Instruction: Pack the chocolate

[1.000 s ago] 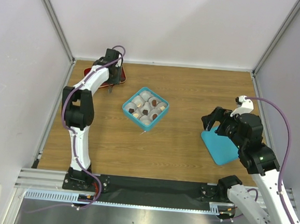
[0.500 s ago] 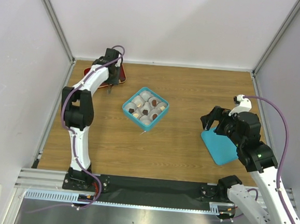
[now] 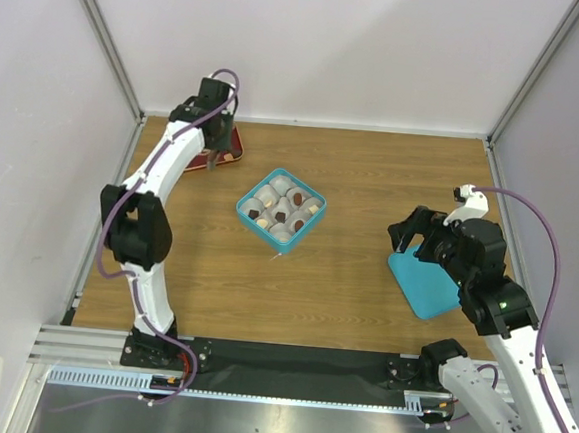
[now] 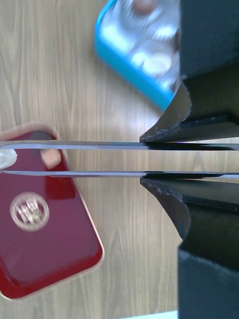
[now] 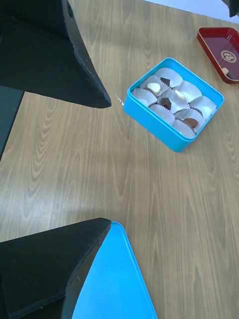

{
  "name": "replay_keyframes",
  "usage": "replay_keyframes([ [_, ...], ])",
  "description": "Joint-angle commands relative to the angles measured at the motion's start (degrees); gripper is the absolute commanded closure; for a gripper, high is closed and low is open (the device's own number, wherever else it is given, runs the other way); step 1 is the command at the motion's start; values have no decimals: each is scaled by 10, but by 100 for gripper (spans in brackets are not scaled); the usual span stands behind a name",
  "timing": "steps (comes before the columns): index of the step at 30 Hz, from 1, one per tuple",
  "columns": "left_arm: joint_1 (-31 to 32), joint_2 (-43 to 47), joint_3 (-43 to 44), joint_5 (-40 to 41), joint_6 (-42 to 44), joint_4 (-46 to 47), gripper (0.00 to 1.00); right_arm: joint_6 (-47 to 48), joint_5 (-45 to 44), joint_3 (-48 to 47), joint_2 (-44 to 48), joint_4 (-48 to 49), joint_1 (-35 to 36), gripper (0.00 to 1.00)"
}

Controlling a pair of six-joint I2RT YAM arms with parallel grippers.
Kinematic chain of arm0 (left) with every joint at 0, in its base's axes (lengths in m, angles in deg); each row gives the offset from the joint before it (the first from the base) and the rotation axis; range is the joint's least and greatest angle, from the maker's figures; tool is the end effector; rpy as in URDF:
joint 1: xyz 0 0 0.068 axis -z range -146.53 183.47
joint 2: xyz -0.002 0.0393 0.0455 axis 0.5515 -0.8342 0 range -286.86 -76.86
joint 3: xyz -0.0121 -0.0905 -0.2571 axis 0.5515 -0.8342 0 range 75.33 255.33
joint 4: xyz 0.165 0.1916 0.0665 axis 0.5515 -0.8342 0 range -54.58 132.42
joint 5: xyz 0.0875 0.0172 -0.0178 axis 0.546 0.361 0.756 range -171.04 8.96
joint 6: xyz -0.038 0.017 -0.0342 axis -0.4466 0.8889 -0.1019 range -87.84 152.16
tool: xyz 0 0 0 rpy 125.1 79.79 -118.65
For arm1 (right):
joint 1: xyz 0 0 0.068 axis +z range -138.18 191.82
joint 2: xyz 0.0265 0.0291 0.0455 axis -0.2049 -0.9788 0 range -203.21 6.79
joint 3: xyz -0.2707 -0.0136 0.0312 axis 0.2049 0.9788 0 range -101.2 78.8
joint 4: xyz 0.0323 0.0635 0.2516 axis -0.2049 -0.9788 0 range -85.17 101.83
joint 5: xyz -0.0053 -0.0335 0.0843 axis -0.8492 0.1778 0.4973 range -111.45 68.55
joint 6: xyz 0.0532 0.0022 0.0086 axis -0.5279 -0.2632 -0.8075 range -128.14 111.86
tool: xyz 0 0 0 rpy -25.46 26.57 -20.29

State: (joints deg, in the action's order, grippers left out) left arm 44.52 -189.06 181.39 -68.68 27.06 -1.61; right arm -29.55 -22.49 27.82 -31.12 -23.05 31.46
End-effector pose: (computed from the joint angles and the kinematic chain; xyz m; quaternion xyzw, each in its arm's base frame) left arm 0.4328 -0.0767 0.3079 0.0119 0.9354 0.0527 0.3495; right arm 0.1306 0.0460 0.3488 0.0179 0.8279 0.1895 0.5276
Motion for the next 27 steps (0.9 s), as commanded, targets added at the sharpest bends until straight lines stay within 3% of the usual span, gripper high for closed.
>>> replay_keyframes([
  [1,64,86,-37,-20,-10,22,67,-5,4,-10,6,15,-1,1],
  [11,192,154,-158,-16,-39,46,67,3,5,-12,8,7,-2,1],
  [27,221,178,-245,-5,-67,69,67,-4,5,-11,16,4,-2,1],
])
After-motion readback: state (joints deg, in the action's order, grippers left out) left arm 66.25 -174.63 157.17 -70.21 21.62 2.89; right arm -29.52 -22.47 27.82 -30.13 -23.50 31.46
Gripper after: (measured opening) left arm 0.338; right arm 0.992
